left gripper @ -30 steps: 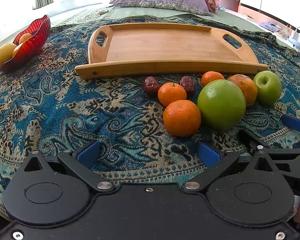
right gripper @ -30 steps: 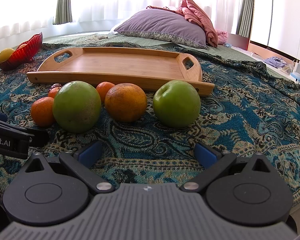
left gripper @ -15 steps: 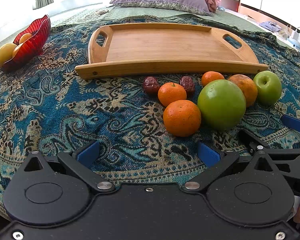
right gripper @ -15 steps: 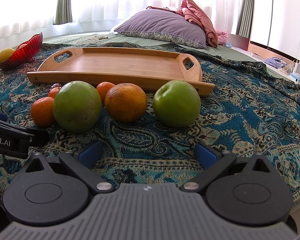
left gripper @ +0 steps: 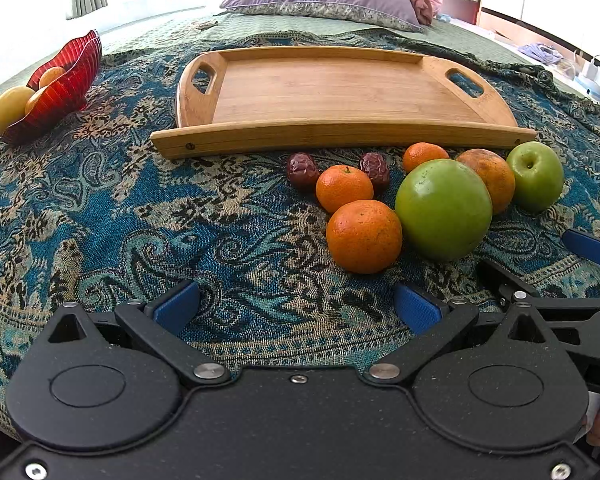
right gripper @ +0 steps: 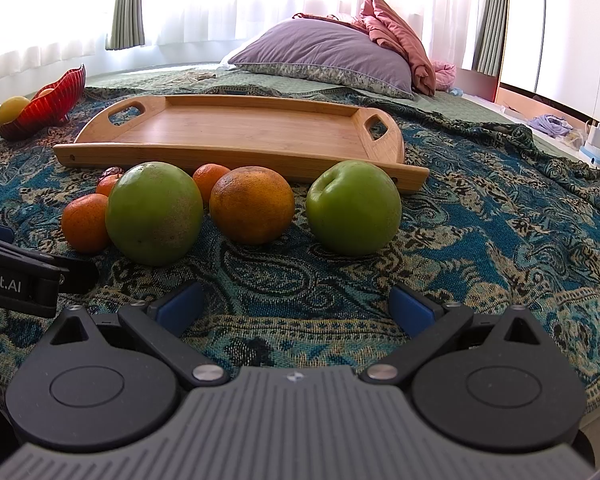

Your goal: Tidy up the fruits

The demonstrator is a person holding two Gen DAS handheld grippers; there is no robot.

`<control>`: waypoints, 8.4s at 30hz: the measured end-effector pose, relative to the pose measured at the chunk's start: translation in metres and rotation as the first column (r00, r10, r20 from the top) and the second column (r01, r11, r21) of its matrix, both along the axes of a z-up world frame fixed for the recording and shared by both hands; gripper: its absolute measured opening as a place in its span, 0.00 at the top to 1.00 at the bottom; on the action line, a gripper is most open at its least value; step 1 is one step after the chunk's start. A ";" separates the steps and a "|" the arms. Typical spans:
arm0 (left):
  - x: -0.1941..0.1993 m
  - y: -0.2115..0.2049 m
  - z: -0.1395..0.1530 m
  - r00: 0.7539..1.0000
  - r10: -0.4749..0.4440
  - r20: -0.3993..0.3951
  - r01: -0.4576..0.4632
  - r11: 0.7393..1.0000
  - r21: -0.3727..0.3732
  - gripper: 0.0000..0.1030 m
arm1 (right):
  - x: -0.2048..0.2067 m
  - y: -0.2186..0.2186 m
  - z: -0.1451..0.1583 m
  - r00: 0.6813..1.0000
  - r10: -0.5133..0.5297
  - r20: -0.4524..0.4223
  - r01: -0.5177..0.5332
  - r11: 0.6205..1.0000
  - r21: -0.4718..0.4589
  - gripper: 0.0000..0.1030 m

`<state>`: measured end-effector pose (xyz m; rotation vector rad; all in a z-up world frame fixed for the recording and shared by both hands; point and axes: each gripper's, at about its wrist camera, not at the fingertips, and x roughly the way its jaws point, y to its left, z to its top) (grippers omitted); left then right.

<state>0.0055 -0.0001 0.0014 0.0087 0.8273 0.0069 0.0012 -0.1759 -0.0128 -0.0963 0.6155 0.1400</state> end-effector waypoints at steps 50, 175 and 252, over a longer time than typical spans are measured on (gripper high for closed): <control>-0.038 -0.001 0.021 0.969 -0.043 0.245 0.058 0.997 -0.053 0.49 | -0.017 -0.040 0.028 0.985 -0.103 0.136 0.098 0.994 0.038 0.23; 0.153 0.044 0.072 0.989 -0.012 0.146 0.043 0.975 -0.217 0.65 | 0.165 -0.020 0.077 0.997 0.066 -0.041 -0.056 0.976 0.210 0.43; 0.132 0.034 0.055 0.980 -0.016 0.198 0.031 0.997 -0.070 0.17 | 0.150 -0.008 0.051 0.995 0.092 -0.028 -0.087 0.985 0.152 0.12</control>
